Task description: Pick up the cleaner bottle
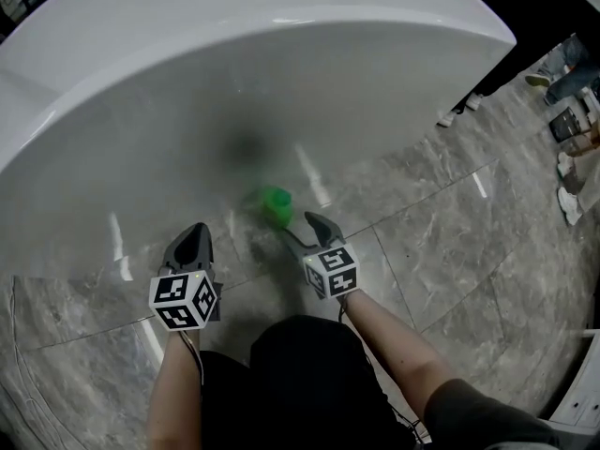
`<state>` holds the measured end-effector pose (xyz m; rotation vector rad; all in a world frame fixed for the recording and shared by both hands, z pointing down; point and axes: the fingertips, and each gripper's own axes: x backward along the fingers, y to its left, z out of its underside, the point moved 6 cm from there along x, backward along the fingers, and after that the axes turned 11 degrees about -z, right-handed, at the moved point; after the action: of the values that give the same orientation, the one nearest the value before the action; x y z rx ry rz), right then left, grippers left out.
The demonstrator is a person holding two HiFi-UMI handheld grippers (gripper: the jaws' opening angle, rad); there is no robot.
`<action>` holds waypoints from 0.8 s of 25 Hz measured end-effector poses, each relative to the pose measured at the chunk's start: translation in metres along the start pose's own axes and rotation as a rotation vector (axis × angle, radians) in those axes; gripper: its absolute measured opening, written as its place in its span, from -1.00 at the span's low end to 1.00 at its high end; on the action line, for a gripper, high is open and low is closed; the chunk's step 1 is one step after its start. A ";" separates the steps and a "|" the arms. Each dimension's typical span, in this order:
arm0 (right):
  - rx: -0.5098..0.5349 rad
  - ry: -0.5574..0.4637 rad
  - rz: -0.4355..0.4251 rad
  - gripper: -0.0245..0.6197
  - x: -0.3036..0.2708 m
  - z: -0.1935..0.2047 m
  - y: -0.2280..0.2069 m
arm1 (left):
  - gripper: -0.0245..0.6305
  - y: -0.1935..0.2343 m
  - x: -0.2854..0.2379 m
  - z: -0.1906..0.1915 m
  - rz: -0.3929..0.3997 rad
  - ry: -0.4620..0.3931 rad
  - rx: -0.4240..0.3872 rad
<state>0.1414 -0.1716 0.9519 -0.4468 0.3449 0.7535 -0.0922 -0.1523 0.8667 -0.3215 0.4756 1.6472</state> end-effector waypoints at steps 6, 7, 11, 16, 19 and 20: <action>0.024 0.010 -0.013 -0.05 -0.028 0.008 -0.012 | -0.88 -0.003 -0.010 0.015 -0.005 0.011 -0.019; 0.033 0.017 -0.017 -0.05 -0.032 0.010 -0.013 | -0.88 -0.004 -0.011 0.017 -0.002 0.015 -0.026; 0.048 0.028 -0.027 -0.05 -0.048 0.017 -0.016 | -0.88 -0.006 -0.014 0.023 0.000 0.024 -0.036; 0.050 0.023 -0.038 -0.05 -0.064 0.022 -0.022 | -0.88 -0.004 -0.019 0.027 -0.014 0.024 -0.019; 0.049 0.020 -0.049 -0.05 -0.074 0.025 -0.023 | -0.88 -0.002 -0.021 0.029 -0.022 0.029 -0.014; 0.051 0.021 -0.052 -0.05 -0.077 0.025 -0.023 | -0.88 -0.001 -0.021 0.030 -0.024 0.030 -0.016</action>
<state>0.1087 -0.2183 1.0140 -0.4138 0.3698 0.6881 -0.0863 -0.1560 0.9023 -0.3632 0.4796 1.6258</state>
